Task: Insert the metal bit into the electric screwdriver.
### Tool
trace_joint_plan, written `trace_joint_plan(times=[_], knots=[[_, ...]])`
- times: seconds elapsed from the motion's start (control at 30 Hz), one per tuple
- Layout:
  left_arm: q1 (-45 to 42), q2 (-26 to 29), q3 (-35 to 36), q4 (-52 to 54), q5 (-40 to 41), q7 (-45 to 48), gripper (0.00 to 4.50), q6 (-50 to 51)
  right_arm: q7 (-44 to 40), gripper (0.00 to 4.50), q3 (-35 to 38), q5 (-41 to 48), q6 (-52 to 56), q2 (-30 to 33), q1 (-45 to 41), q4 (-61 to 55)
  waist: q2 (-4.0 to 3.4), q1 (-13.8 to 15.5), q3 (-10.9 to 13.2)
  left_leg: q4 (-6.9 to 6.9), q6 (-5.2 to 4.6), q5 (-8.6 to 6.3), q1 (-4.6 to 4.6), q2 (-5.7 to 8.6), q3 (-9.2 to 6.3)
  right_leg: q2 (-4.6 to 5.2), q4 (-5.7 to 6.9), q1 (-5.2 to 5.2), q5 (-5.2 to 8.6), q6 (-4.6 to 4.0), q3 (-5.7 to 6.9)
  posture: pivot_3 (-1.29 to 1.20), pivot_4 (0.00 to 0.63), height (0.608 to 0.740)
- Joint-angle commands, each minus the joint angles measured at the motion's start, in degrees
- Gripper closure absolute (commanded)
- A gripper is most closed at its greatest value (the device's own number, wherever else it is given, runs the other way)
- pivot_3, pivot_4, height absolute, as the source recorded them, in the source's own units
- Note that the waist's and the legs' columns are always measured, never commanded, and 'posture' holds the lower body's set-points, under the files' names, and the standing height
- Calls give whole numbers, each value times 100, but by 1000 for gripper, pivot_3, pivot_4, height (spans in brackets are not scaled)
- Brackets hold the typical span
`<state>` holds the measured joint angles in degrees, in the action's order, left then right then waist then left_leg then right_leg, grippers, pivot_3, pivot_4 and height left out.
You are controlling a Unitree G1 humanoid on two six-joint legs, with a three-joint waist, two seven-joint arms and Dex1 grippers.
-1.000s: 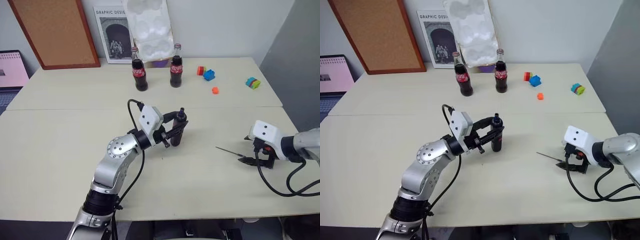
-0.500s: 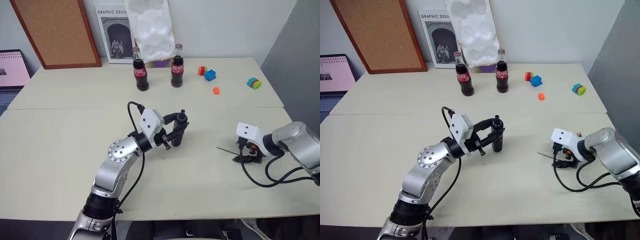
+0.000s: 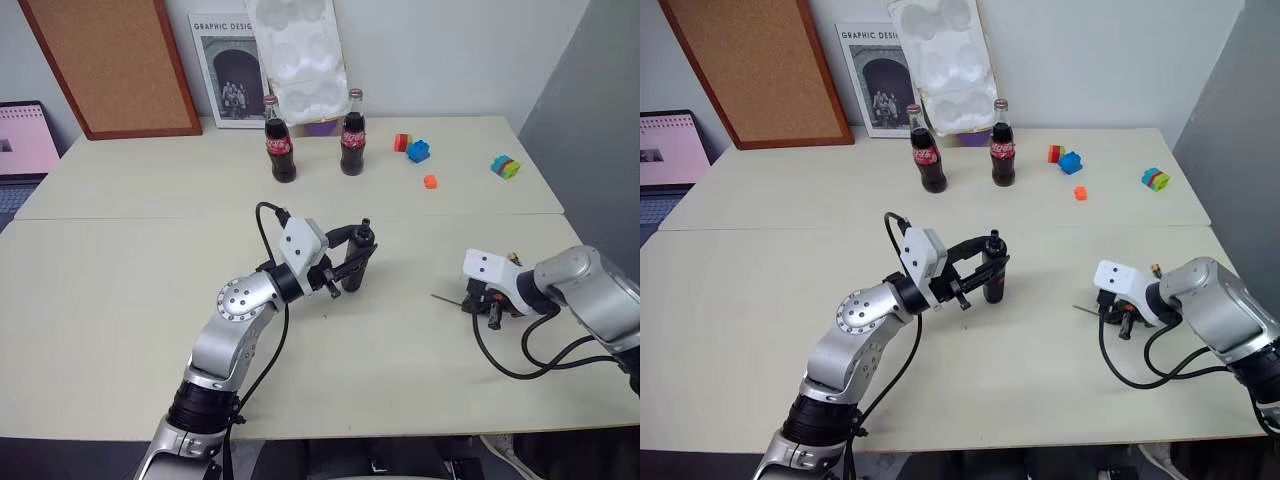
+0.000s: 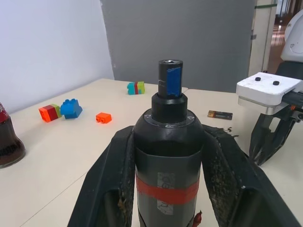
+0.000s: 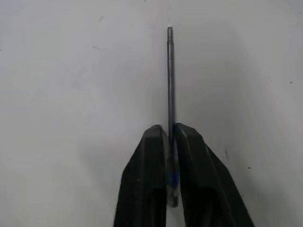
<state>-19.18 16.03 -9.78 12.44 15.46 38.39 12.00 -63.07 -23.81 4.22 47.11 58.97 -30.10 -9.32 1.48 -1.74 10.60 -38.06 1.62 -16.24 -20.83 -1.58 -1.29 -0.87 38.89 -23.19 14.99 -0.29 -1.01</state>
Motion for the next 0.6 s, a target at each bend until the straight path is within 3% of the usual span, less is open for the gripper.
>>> trace_joint_plan(times=[0.03, 0.23, 0.4, 0.53, 0.6], knots=[[-22, 61, -58, -116, -105, 21, 2863, 31, 89, 4500, 51, -169, 91, -46, -33, 69, 1, -1, -1, 0, 0, 0, 0, 0, 0, 0, 0, 0, 0, 0, 0, 0, 150, 740], [-183, 71, -41, -99, -52, 53, 2863, 114, 217, 4500, 658, 139, 346, -156, 15, -155, 2, -4, 0, 0, 0, 0, -2, 1, 0, 0, 0, -1, -1, 1, 1, 0, 150, 740], [-375, 160, 23, -29, 175, 270, 2863, 332, 520, 4500, 1769, 706, 675, -394, 259, -644, 2, 3, 0, 7, 0, 0, -10, -1, -2, -1, -4, -7, 1, -2, 3, 0, 150, 740], [-570, 208, 94, -60, 307, 340, 2863, 493, 936, 4500, 2909, 1400, 1188, -1003, 444, -1312, 3, -1, 1, 10, 0, 0, -15, -1, -4, -2, -10, -8, 2, -2, 4, 0, 150, 740], [-667, 181, 105, -36, 362, 336, 2863, 581, 1269, 4500, 3591, 1900, 1487, -1624, 450, -1710, 6, -5, 4, 9, 0, 0, -14, -1, -3, -2, -10, -9, 2, -2, 1, 0, 150, 740]])
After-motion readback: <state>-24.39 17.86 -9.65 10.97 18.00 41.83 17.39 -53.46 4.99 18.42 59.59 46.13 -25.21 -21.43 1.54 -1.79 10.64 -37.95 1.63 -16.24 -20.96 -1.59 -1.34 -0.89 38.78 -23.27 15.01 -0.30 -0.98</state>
